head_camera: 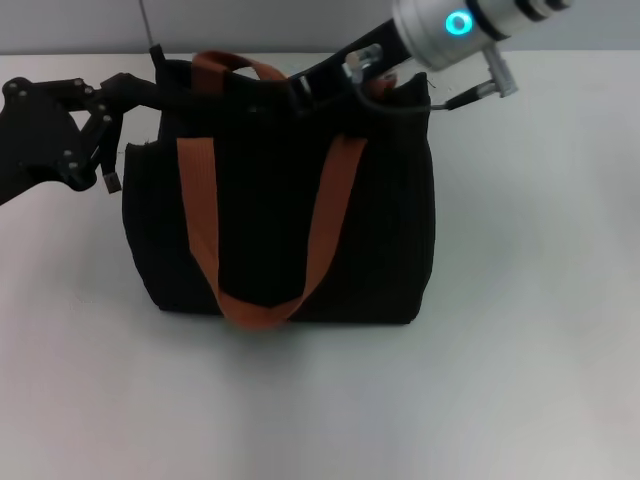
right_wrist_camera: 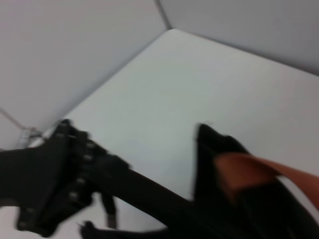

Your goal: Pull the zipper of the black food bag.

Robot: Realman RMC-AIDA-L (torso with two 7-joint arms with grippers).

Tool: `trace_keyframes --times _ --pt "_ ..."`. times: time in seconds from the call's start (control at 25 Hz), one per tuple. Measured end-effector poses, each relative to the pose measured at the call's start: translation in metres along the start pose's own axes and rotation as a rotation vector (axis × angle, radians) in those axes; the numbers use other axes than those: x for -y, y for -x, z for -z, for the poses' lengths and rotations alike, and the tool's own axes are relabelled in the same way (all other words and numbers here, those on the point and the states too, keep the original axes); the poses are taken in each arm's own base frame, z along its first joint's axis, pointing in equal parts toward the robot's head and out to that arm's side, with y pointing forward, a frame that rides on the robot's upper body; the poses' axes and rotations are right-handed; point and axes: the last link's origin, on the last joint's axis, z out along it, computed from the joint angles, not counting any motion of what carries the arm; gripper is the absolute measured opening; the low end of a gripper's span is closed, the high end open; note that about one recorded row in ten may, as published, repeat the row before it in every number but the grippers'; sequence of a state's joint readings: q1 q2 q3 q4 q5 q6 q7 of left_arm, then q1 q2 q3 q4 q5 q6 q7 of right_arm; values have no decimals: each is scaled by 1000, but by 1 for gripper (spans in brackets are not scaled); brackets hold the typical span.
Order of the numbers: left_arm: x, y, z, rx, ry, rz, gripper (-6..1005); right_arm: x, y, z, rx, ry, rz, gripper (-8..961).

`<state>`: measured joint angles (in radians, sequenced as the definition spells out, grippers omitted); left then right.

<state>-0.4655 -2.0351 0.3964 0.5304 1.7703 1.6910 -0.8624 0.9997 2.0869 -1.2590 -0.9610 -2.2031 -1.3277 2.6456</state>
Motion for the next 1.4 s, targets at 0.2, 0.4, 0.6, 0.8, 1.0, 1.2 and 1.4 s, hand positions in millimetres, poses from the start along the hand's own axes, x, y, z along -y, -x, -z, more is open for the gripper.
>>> trace_keyframes --times 0.2,0.4,0.6,0.8,1.0,1.2,1.4 --pt "2 -1 2 0 -11 3 68 12 -18 23 14 -74 -69 -2" --pt "4 -1 6 1 -23 1 69 19 -31 40 34 -132 -104 -1" --pt "3 0 8 2 -23 3 71 24 -43 51 63 -148 -140 -1" --pt "3 0 9 3 -19 2 72 19 -50 56 139 -61 -118 -1" --pt "2 0 10 -2 -17 19 74 21 -66 71 346 106 -33 26" --pt "0 0 10 -2 -9 48 75 30 -91 82 573 195 161 219" --pt "-5 3 10 3 2 73 77 30 -136 79 737 286 396 417"
